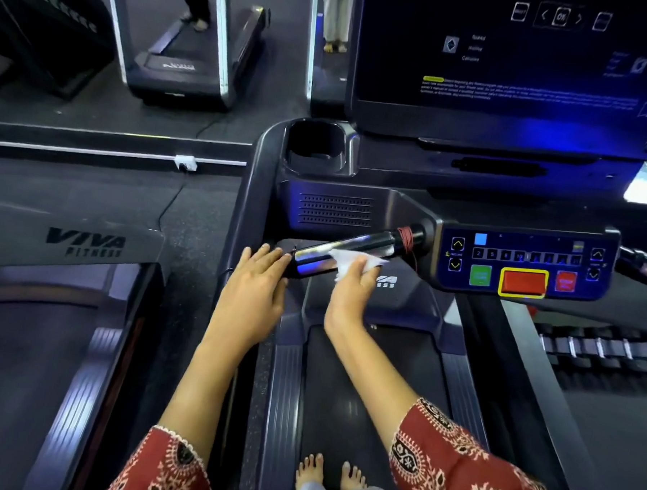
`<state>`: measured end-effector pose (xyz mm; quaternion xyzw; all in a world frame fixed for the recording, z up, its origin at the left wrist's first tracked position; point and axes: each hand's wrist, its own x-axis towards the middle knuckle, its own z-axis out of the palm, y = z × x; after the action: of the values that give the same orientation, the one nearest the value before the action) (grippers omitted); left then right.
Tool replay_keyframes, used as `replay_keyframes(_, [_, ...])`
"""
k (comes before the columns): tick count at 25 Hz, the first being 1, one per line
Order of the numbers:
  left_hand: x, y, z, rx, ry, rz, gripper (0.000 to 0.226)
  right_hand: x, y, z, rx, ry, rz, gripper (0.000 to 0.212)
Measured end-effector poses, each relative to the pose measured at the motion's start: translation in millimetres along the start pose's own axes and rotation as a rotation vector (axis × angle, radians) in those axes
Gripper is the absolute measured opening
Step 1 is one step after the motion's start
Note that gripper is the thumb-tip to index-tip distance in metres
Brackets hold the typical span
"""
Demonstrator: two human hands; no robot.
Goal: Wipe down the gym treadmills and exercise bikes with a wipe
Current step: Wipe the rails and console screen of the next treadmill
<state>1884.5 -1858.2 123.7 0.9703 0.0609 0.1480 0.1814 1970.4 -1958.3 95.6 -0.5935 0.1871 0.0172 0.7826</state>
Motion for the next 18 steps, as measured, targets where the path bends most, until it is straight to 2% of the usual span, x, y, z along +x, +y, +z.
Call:
replay_keyframes(2, [-8.6, -8.4, -4.9, -0.038, 0.038, -0.046, 0.042, -22.5, 19.7, 3.2, -0.156, -0.113, 0.044, 0.019])
replay_keyframes(4, [-16.6, -12.6, -9.1, -0.102, 0.058, -0.109, 0.041, -49.2, 32.2, -1.5, -0.334, -0.277, 0.051, 0.019])
replay_keyframes(5, [-18.6, -12.8, -10.3, -0.130, 0.059, -0.121, 0.040, -60.4, 33.1, -9.0, -0.387, -0.360, -0.001, 0.024])
replay_keyframes(7, [-18.2, -10.1, -10.9, -0.149, 0.068, -0.112, 0.041, -74.3, 22.3, -29.2, -0.409, -0.453, -0.238, 0.039])
replay_keyframes(9, [-12.3, -6.4, -8.7, -0.140, 0.074, -0.084, 0.042, -62.5, 4.6, -43.8, -0.450, -0.385, -0.562, 0.048])
replay_keyframes(11, [-4.5, -1.3, -4.0, -0.121, 0.057, -0.076, 0.043, -26.7, -8.1, -43.3, -0.688, -0.314, -0.835, 0.057])
replay_keyframes(13, [1.7, 4.1, 2.0, -0.107, 0.037, -0.064, 0.045, -2.2, -8.2, -31.8, -1.058, -0.374, -1.057, 0.067])
replay_keyframes(15, [5.6, 6.5, 6.8, -0.074, 0.014, -0.047, 0.045, 14.3, -0.6, -29.9, -1.304, -0.484, -1.325, 0.051])
replay_keyframes(16, [7.6, 7.0, 8.1, -0.049, 0.002, -0.042, 0.044, 24.3, -4.8, -33.3, -1.360, -0.464, -1.408, 0.042])
replay_keyframes(18, [11.5, 8.6, 9.6, -0.029, -0.010, -0.049, 0.042, 42.0, -19.7, -44.9, -1.375, -0.271, -1.366, 0.043])
